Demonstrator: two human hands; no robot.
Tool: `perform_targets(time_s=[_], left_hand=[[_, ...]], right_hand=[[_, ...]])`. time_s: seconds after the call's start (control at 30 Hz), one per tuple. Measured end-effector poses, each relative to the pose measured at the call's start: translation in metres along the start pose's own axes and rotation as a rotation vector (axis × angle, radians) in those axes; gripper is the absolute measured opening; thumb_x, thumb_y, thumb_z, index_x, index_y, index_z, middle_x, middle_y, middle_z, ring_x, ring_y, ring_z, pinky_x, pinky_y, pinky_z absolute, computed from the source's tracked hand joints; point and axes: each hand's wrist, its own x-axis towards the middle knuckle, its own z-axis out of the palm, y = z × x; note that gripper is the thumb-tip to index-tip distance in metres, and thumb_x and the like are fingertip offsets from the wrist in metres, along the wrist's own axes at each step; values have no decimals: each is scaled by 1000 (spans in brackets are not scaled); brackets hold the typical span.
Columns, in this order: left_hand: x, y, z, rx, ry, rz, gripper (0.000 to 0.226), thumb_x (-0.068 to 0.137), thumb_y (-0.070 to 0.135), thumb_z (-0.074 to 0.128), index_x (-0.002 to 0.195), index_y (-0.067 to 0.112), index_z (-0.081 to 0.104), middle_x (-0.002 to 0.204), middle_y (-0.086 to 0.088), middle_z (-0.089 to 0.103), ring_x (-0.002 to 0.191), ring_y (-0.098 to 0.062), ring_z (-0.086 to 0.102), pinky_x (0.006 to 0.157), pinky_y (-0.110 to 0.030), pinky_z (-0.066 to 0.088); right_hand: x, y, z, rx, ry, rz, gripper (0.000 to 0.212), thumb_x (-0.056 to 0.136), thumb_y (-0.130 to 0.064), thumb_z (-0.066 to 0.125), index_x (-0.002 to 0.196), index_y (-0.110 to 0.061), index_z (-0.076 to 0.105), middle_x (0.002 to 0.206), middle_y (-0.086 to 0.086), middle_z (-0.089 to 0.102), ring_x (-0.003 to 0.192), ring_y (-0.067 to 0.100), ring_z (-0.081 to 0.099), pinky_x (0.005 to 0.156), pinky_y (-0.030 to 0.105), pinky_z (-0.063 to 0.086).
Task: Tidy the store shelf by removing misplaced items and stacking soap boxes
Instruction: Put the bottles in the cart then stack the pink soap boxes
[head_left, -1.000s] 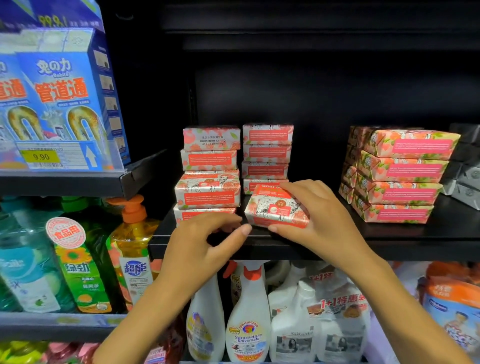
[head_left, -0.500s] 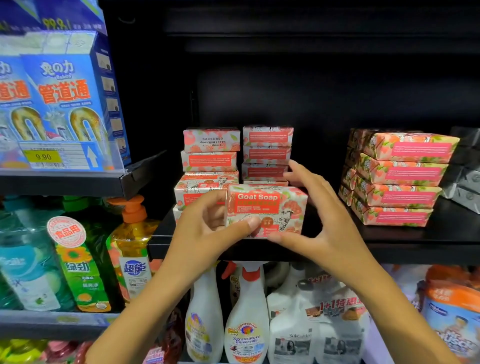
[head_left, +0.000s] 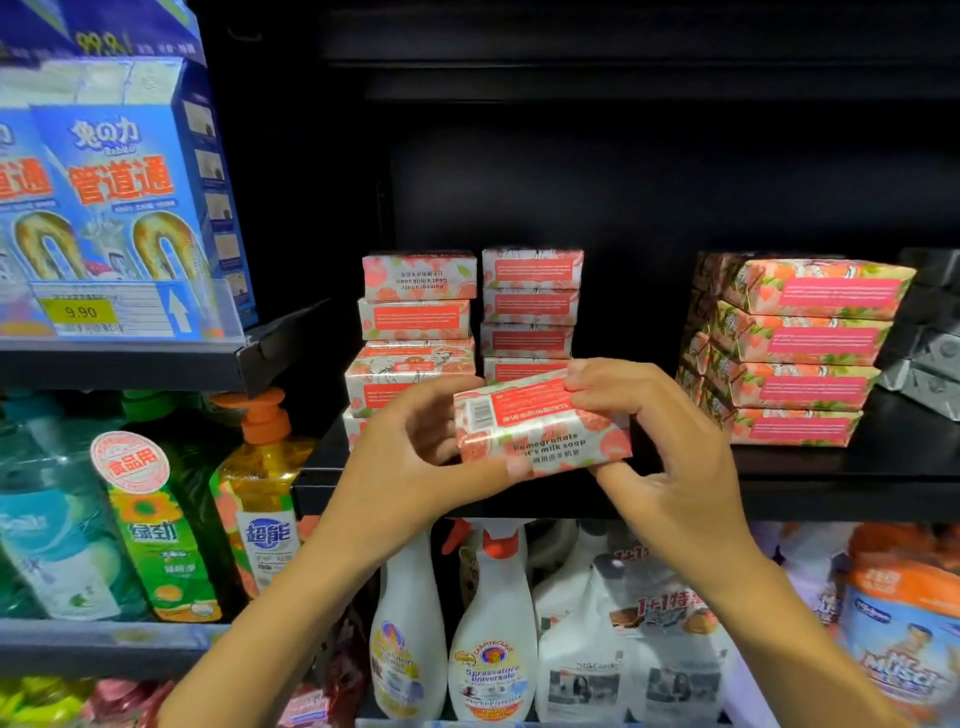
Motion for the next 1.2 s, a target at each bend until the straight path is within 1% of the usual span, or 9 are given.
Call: perform_targets(time_s=[0.1,0.17,0.23,0.37,0.5,0.63,0.77,0.97,1.2], left_hand=[[0,-2,-4,54,-20,44,65,52,13,90,111,15,63,105,10,71,98,-5,67,81,-16,51],[-2,-4,-6,92,7,97,70,50,19,92,112,19,61,108,12,70,101,-5,65,82,-16,51],[-4,-5,-6,141,29,173,69,52,30,87,114,24,58,112,12,67,106,-6,63,85,-18,51],[-4,-5,-5,289,54,334,59,62,33,80,116,32,54,117,16,60,115,-7,57,92,-20,48],[-1,-7,-2,436,99,483,50,75,33,73,120,30,50,124,18,53,120,-7,52,96,-24,46],[-2,-11,-3,469,99,465,62,73,36,74,128,33,46,134,14,49,128,-8,45,102,-31,43],[-4,-6,-7,251,97,194,90,55,56,79,136,37,43,129,18,56,121,-1,52,93,-26,48],[-5,-4,-7,16,20,32,62,51,40,78,108,21,65,104,12,72,96,-5,67,76,-15,51],[-10,3,-15,23,157,195,55,50,35,83,100,22,67,100,7,73,95,-11,69,75,-19,54]], right_hand=[[0,-1,0,21,-68,135,44,81,-5,66,120,-18,52,131,-3,52,126,3,45,101,15,37],[1,-2,-3,76,-115,314,66,78,-24,74,133,-28,37,133,-18,45,124,-8,42,96,7,36],[3,-3,-6,174,-202,453,78,71,-22,77,134,-34,33,128,-25,47,117,-14,45,90,3,37],[6,-2,-10,316,-341,555,91,64,-27,79,142,-27,34,127,-17,57,116,-3,53,98,21,44],[10,-6,-9,398,-260,593,82,65,-31,75,138,-23,41,123,-9,60,112,6,58,97,34,48],[11,-9,-9,424,-147,530,54,67,-17,83,113,-18,56,109,-7,66,104,12,63,88,31,53],[6,-14,-5,328,-60,387,41,72,0,77,103,-17,56,102,-13,63,103,8,61,85,22,51],[1,-10,8,226,36,195,42,74,9,63,97,-24,51,109,-11,60,115,9,55,93,21,45],[0,-7,10,204,13,181,37,81,-21,66,115,-16,53,123,-7,57,121,11,51,98,22,43]])
